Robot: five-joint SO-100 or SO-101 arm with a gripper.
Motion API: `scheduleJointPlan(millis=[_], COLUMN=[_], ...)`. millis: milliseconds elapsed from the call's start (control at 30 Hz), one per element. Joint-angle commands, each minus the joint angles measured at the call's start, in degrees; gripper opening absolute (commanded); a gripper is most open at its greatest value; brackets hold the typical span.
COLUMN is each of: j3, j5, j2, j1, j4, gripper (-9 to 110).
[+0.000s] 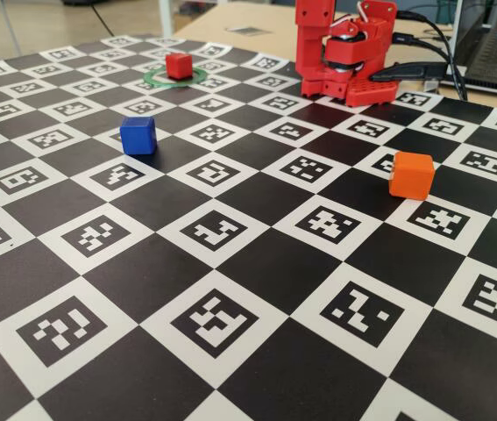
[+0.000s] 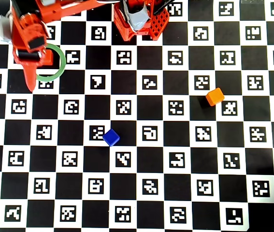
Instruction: Grab the red cube then put it in the green circle then put the blue cube on top and finally the orange cube on top
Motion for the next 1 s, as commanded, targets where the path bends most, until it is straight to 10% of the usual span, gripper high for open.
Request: scheduleJointPlan(millis=[0, 967], j3=[-6.33, 16.00], j5=[6.15, 33.22], j2=[4.22, -5.10], j1=[-6.24, -40.25], j4=[2.99, -17.31], gripper=[50, 49])
